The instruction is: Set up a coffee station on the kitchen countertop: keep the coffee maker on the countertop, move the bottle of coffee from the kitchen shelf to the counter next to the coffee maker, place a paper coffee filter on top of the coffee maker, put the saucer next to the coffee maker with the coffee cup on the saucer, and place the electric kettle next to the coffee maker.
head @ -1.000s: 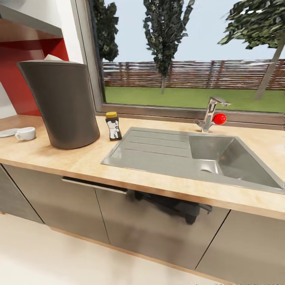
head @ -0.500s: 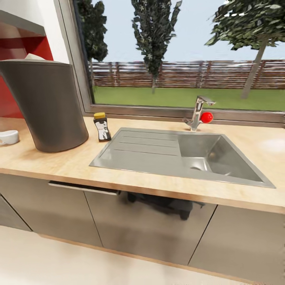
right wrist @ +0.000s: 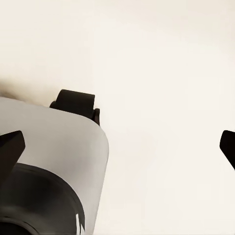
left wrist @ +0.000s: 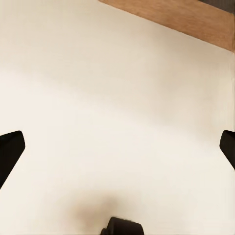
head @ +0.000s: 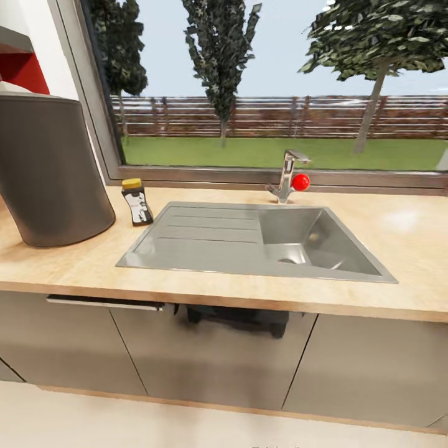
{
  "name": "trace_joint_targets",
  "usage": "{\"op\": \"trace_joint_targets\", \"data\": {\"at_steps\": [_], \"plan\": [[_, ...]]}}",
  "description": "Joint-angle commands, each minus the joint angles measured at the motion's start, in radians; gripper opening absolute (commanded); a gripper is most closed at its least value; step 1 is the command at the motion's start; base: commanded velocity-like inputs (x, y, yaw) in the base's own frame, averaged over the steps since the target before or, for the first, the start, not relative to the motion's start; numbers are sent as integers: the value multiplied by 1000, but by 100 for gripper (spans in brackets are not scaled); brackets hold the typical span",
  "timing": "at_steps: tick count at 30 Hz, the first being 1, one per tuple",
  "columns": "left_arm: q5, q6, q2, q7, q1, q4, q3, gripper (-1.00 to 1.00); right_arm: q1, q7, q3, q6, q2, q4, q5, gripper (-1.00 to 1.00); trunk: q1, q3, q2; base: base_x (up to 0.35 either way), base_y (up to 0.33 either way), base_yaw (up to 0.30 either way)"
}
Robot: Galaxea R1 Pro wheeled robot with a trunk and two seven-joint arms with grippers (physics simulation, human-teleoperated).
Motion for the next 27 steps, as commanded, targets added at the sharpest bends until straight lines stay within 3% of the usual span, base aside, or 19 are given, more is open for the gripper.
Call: {"op": "trace_joint_targets", "data": {"at_steps": [1,20,27], "plan": [[11,-2,0,-5,0,0,-6,100,-1,0,4,-3,0,1,3,100,0,-1,0,0,0,-252],[11,-2,-1,-5,0,-1,-7,100,-1,0,4,-3,0,1,3,100,0,-1,0,0,0,-277],[10,-2,-2,-5,0,-1,-10,100,-1,0,4,-3,0,1,3,100,0,-1,0,50,-175,-112]]}}
